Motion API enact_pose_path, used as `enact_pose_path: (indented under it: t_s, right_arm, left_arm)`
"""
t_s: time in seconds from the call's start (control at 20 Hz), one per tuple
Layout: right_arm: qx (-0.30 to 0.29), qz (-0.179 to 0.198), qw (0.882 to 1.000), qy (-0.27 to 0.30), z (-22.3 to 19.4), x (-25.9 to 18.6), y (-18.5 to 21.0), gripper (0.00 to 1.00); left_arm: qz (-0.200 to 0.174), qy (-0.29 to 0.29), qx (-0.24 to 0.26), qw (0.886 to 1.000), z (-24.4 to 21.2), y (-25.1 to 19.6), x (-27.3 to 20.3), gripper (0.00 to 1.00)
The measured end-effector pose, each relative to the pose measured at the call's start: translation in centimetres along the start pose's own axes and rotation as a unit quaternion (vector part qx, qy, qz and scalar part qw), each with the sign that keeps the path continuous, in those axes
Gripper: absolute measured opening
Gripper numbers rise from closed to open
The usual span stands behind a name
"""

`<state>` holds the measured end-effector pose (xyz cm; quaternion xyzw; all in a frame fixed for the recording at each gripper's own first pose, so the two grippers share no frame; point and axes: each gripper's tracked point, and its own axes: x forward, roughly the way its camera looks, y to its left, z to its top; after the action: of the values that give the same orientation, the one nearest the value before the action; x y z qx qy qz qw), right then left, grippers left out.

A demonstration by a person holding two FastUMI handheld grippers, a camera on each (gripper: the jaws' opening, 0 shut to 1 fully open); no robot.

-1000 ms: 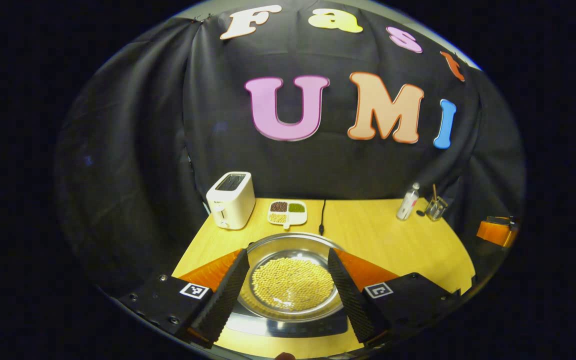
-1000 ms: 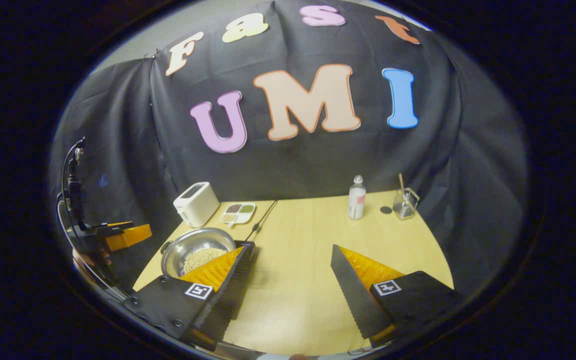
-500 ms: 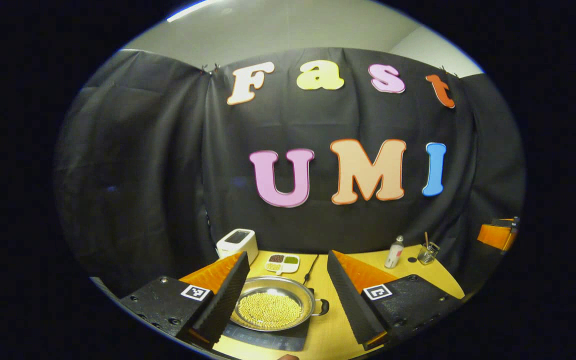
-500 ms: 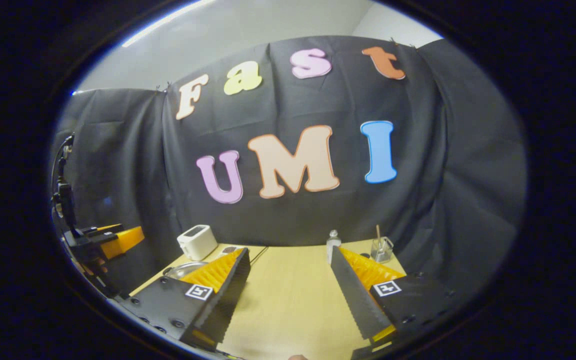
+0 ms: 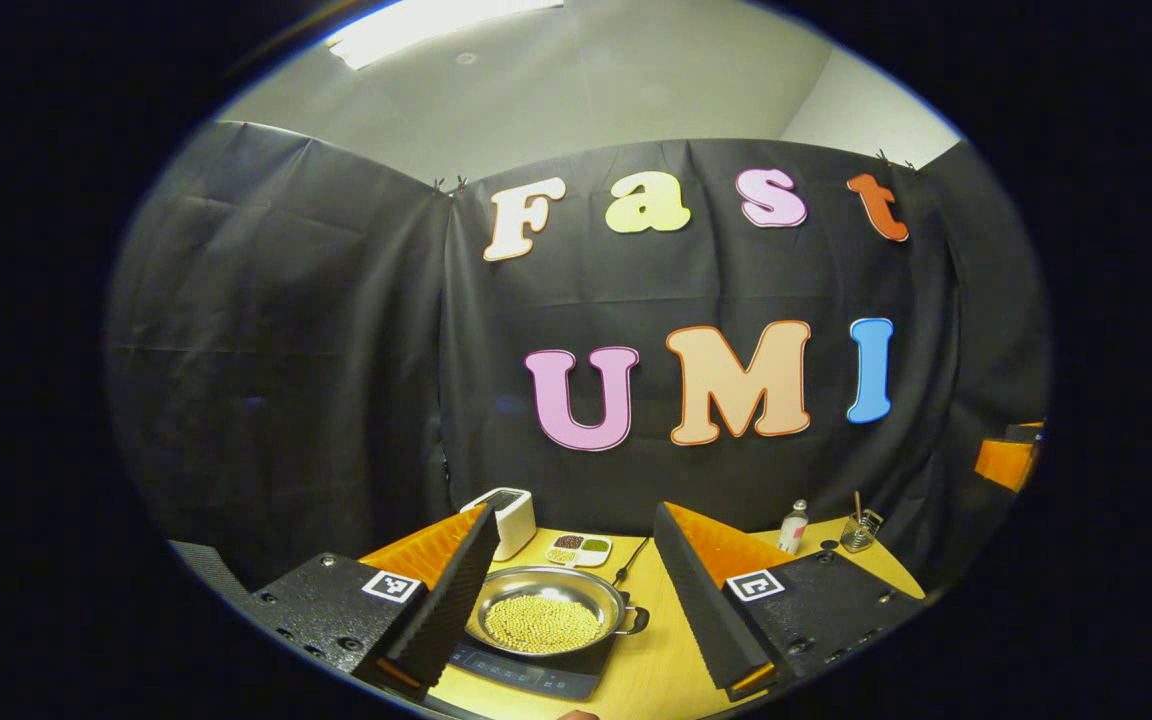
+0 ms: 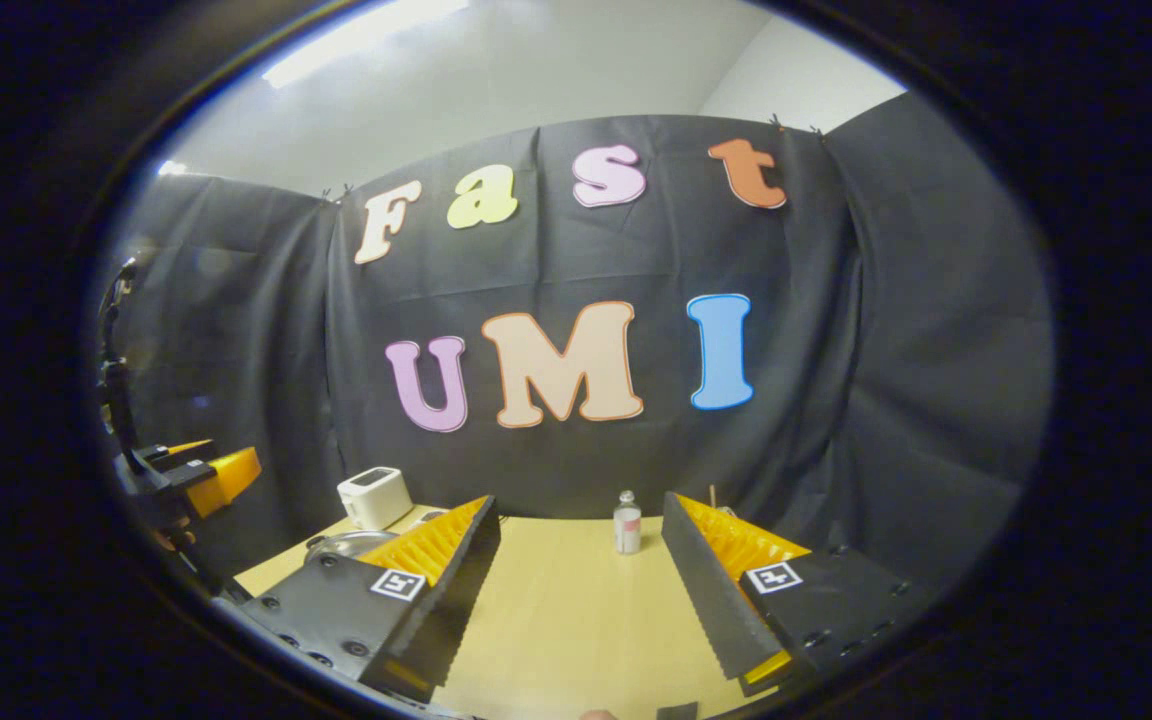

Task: First push the handle of the pot to place it horizontally, then grasp the pot with both hands and set it on the induction cooktop.

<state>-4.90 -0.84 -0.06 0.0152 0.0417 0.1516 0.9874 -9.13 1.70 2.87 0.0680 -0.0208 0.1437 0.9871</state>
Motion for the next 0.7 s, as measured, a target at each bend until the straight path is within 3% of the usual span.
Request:
enact_pose_path:
  t_s: [0.45, 0.55, 0.7]
  right_arm:
    - [-0.015, 0.013, 1.0, -0.013, -0.1, -0.9, -0.1, 0.93]
    - [-0.013, 0.024, 1.0, -0.014, 0.0, -0.5, 0.4, 0.93]
    - [-0.003, 0.038, 0.999, -0.01, 0.3, 0.0, 0.9, 0.93]
  left_arm:
    - [0.047, 0.002, 0.011, 0.999, 0.8, 1.4, -1.0, 0.92]
    - [0.055, 0.008, 0.021, 0.998, 0.4, 1.5, -1.1, 0.98]
    - [0.056, 0.012, 0.021, 0.998, -0.2, 1.1, -1.2, 0.93]
